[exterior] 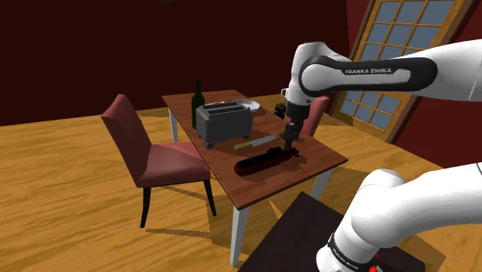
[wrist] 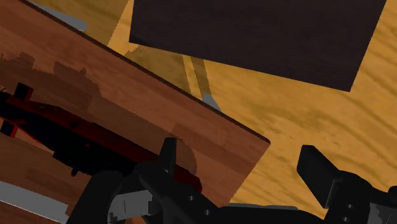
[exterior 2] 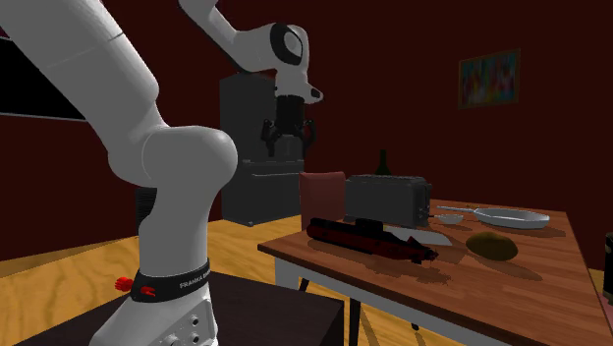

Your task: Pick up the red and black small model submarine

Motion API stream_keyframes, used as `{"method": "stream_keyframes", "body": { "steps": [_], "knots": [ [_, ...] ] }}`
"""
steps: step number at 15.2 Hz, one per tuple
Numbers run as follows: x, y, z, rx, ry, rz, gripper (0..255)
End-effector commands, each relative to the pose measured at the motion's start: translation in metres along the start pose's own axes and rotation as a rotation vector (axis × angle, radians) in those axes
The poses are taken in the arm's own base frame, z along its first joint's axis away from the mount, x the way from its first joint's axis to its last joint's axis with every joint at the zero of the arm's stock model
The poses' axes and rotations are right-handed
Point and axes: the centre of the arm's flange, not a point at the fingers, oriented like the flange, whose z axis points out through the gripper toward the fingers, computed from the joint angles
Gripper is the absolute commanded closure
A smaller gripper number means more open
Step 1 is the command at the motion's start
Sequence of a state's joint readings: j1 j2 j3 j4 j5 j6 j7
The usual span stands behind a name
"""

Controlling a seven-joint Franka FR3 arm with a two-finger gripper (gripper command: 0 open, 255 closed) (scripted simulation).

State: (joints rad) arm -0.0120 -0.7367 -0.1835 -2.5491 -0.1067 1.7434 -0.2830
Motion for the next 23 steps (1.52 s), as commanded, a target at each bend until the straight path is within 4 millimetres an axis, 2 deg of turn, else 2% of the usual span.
{"method": "stream_keyframes", "body": {
  "steps": [1, 11, 21, 23],
  "knots": [
    [0.005, 0.02, 0.015, -0.009, 0.013, -0.035, 0],
    [0.043, 0.119, 0.082, -0.046, 0.069, -0.194, 0],
    [0.099, 0.213, 0.142, -0.084, 0.126, -0.352, 0],
    [0.104, 0.219, 0.151, -0.086, 0.13, -0.363, 0]
  ]
}}
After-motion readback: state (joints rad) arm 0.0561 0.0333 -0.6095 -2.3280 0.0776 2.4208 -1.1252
